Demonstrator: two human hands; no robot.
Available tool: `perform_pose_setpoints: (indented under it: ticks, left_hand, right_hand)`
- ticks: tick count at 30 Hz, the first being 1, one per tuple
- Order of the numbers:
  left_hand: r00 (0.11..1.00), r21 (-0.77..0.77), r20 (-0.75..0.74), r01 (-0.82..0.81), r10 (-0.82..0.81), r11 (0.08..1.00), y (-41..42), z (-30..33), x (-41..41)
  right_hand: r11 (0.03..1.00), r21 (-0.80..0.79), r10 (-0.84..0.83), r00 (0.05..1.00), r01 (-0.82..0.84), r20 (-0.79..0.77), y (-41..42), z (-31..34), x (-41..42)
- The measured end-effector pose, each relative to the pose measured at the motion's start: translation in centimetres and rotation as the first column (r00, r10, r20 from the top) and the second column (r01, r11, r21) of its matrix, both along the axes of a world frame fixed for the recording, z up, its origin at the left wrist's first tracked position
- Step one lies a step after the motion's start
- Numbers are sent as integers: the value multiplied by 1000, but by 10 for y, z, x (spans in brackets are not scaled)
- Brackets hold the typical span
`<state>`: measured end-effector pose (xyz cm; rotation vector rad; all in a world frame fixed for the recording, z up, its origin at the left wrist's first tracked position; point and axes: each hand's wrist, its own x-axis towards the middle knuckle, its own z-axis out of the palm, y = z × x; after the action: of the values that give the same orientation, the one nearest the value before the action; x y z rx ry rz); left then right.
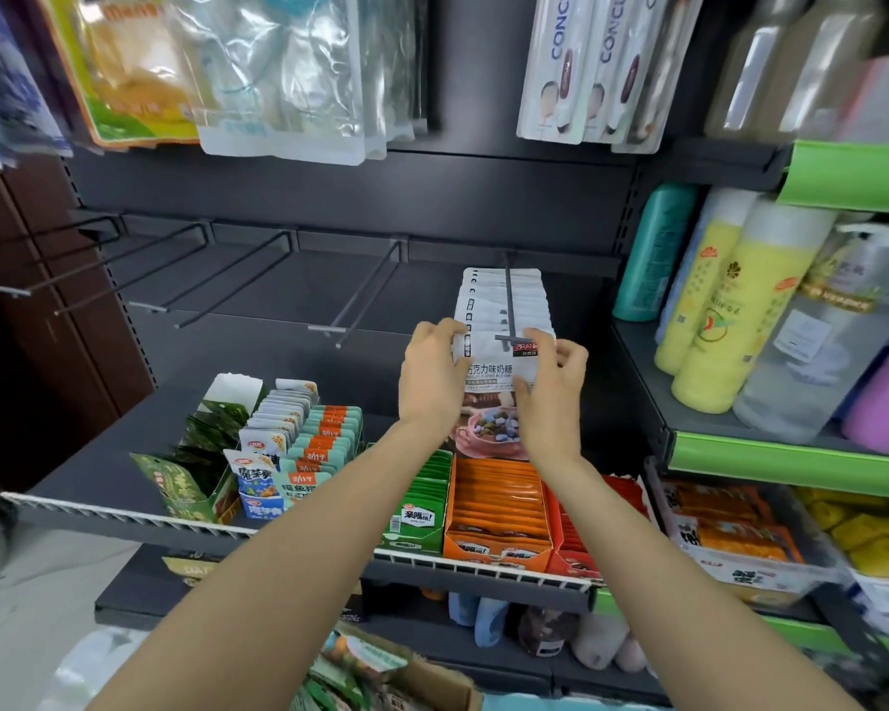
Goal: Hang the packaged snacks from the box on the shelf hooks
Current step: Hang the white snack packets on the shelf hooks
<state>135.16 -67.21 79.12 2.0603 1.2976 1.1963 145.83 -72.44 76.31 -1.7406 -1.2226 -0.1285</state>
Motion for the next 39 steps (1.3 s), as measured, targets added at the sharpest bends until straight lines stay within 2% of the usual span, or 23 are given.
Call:
perform_pose_setpoints:
  ticks: [6,10,13,16,22,25,27,29,31,32,35,39]
  left_hand:
    - [998,15,-8,67,-67,998,-29,-7,-37]
    - [993,-9,-48,106,-106,994,-56,-23,-99]
    - [979,-118,-125,146,-160,982,-76,-38,-159]
    - [955,-217,-190,187,-230,958,-97,-54,-227]
    - [953,-395,-200,133,-226,909,-127,-99,-357]
    - [952,-483,-208,99,-224,870,-137,-129,-399]
    - [918,-585,-247,115,-312,803,-147,-146,-414]
    - [837,-672,-292,164,-462,722,-155,-161,-420]
    - [761,-693,-351,182,-546,698,-164,-171,-421]
    - [750,-691,-367,176,-551,701,-167,-174,-421]
    - [771,-690,-364,154,-523,708,-173,-179,-422]
    - [810,-694,-330,139,-484,706,-177,-183,-425]
  right_hand:
    - [996,-25,-78,996,80,47,-30,-4,-28]
    - [994,-81,64,994,-71,-89,-66,-13,-74]
    - [950,-219,194,970,-223,-145,-91,-24,-128]
    - [907,-299,260,952,-298,-160,-114,-42,-191]
    - [842,-420,240,933,-338,-269,-148,-107,-313]
    - [772,-512,238,919,-376,-315,-159,-137,-357]
    - [703,-582,267,911,-408,-315,-164,-154,-375]
    - [631,-635,318,895,-446,-312,-166,-165,-384]
    - [588,-658,358,880,-471,-311,-165,-168,-387]
    - [573,-669,372,878,-473,-302,-165,-167,-388]
    - [561,-693,390,883,-452,-260,-164,-164,-389]
    - [631,-652,374,901,-421,-220,-162,-162,-387]
